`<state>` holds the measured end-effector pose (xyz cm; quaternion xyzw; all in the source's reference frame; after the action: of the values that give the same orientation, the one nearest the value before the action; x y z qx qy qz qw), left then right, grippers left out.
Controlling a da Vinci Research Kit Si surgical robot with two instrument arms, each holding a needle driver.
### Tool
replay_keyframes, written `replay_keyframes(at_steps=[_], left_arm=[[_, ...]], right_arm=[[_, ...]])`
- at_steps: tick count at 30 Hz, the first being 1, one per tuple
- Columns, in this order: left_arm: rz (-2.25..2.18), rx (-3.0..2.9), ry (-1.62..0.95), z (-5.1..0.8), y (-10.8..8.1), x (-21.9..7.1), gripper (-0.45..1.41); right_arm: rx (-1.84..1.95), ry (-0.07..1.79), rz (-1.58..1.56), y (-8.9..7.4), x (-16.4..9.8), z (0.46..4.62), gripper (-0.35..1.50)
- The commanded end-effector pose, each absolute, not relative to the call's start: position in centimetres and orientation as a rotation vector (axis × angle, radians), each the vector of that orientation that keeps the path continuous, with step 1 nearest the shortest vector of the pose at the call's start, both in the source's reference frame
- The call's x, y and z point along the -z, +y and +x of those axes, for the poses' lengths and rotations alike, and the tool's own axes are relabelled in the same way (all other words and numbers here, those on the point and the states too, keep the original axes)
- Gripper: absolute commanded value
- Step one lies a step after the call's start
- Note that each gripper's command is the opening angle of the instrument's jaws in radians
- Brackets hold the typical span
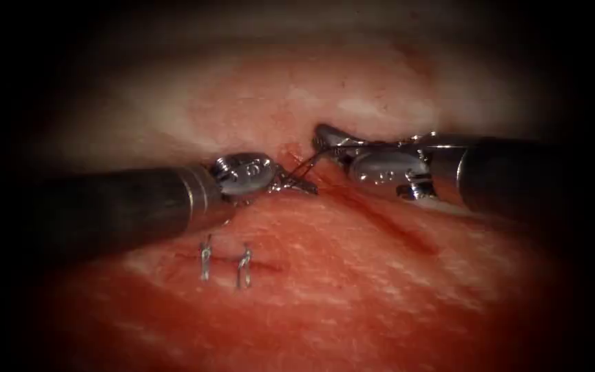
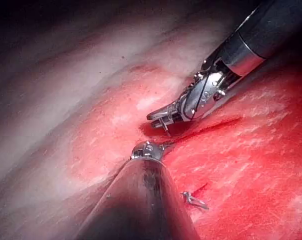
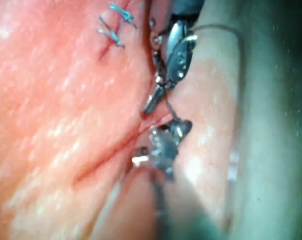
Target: Wound Closure
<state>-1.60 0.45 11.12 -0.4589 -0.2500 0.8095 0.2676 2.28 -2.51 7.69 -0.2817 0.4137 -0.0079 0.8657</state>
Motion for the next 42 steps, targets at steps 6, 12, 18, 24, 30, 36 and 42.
replay_keyframes(at_steps=[6,12,18,24,30,36,42], left_arm=[[-1.238,-2.181,-0.681,-1.65,0.43,-11.21,-0.38],[-1.232,-2.180,-0.684,-1.63,0.43,-11.24,-0.40],[-1.221,-2.186,-0.687,-1.62,0.41,-11.29,-0.40],[-1.219,-2.189,-0.687,-1.62,0.41,-11.29,-0.40],[-1.219,-2.189,-0.687,-1.62,0.41,-11.29,-0.40],[-1.219,-2.189,-0.687,-1.62,0.41,-11.29,-0.40],[-1.216,-2.191,-0.689,-1.62,0.41,-11.29,-0.38]], right_arm=[[0.012,0.868,-0.595,-2.66,-7.81,2.35,-0.35],[-0.022,0.879,-0.582,-2.85,-7.81,2.31,-0.35],[-0.053,0.878,-0.570,-2.90,-7.85,2.29,-0.35],[-0.094,0.884,-0.525,-2.91,-7.87,2.30,-0.35],[-0.130,0.892,-0.494,-2.91,-7.90,2.30,-0.35],[-0.161,0.891,-0.412,-2.96,-8.03,2.35,-0.35],[-0.158,0.889,-0.388,-2.99,-8.13,2.37,-0.35]])
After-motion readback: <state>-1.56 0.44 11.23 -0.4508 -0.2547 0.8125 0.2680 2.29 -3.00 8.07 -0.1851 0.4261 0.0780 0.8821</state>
